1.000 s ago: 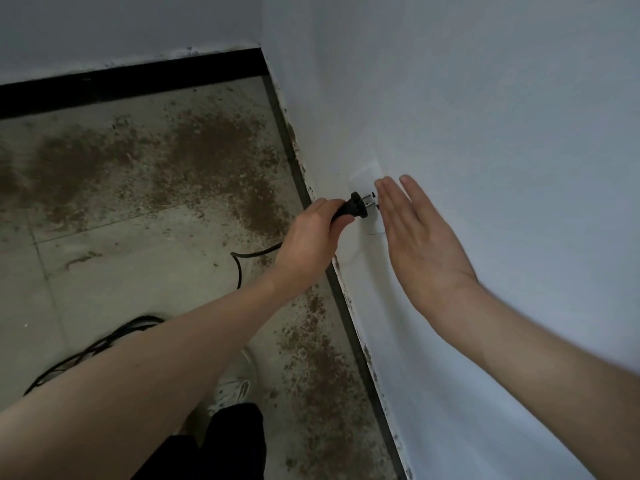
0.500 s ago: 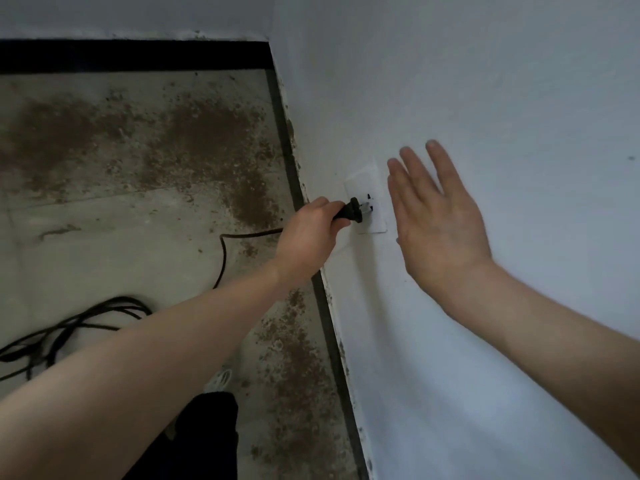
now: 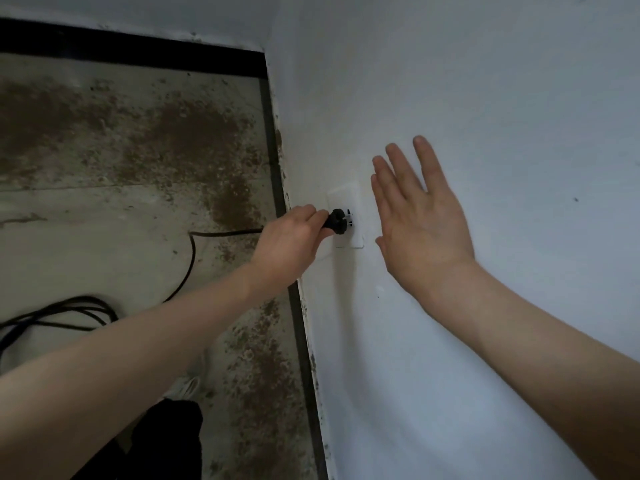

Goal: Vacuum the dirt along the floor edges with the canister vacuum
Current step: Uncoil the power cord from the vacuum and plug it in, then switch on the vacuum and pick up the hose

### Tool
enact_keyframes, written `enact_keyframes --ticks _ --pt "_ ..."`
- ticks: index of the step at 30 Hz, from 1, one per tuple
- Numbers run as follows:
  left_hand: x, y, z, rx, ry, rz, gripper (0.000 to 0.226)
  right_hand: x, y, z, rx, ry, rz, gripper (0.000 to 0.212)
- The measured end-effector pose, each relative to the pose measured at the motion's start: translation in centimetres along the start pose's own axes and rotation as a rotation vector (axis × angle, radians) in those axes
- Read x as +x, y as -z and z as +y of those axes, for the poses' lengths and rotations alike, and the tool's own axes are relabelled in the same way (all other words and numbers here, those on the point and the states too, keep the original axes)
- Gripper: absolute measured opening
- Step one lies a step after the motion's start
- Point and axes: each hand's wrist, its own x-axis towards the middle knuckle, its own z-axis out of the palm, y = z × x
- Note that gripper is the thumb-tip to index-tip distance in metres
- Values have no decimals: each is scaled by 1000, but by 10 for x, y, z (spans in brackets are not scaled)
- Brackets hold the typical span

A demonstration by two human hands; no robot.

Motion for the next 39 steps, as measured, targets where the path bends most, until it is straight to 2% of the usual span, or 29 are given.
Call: enact_keyframes --ticks 7,11,15,18,21,26,30,32,36,39 --pt "5 -9 1 -52 55 -3 30 0 -2 -1 -22 10 20 80" --pt "3 -10 3 -39 53 29 23 2 0 -2 -13 14 17 76" --pt "5 -14 15 -11 175 1 19 1 3 -1 -6 25 13 77" --pt "12 -12 22 38 88 18 10 0 3 -1 8 18 2 78" --pt "13 -13 21 42 99 3 13 -1 6 0 41 3 -15 76" --pt "21 -13 15 139 103 -165 28 -5 13 2 109 -12 -69 75" --pt "14 11 13 121 90 -389 48 -10 26 4 301 -32 -99 71" --pt "-4 35 5 68 119 -440 58 -18 38 4 449 -19 -84 67" --pt "-46 119 -20 28 262 -350 63 -40 76 9 756 -6 -4 67" --pt "-74 205 -22 77 285 -256 66 -65 124 17 960 -23 79 73"
